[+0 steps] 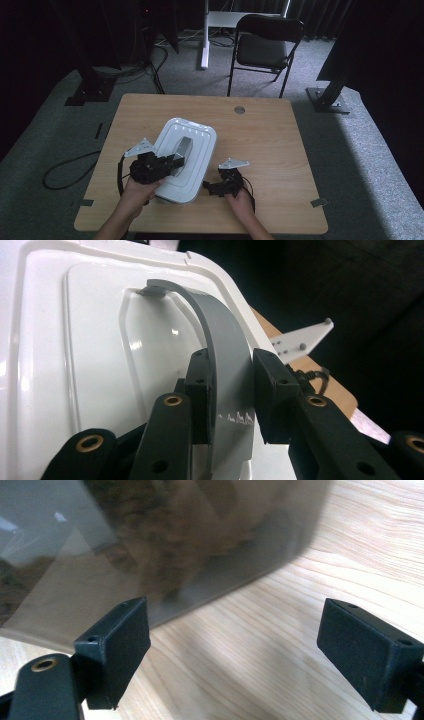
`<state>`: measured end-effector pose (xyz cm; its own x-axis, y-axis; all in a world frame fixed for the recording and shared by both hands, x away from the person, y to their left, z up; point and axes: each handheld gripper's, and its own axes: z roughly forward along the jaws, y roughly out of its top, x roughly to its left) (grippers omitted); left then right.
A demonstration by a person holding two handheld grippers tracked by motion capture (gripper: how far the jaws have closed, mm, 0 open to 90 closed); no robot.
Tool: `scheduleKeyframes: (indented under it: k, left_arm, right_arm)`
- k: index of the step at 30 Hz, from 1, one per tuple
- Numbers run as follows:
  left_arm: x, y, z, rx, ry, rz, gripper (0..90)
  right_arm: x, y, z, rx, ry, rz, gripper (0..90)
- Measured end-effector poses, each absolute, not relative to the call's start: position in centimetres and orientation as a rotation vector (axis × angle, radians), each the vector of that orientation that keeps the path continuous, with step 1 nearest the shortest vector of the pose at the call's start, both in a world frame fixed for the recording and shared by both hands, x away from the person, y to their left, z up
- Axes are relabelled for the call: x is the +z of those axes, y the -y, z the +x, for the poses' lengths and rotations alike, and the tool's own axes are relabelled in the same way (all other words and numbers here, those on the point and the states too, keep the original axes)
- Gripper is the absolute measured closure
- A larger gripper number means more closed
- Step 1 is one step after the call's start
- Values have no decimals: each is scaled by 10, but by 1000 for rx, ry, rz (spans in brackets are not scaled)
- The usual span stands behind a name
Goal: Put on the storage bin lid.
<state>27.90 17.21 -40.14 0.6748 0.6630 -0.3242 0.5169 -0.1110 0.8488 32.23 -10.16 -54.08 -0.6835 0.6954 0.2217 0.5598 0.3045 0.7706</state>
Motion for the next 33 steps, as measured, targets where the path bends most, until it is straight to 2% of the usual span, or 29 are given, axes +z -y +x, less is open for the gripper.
scheduleKeyframes:
  k: [7,12,22,33]
  left_arm:
    - [-410,-165,294,119,-978,1810,720]
    - [-414,-173,301,157,-1020,1822,720]
    - [-422,-176,317,76,-1021,1846,717]
    - [-424,-174,319,82,-1004,1890,718]
  right_arm:
    - [-543,110,324,1309,-2391,1218,130]
    - [-543,112,325,1298,-2389,1227,130]
    - [-542,117,326,1299,-2374,1245,130]
    - [-543,119,325,1301,-2371,1252,130]
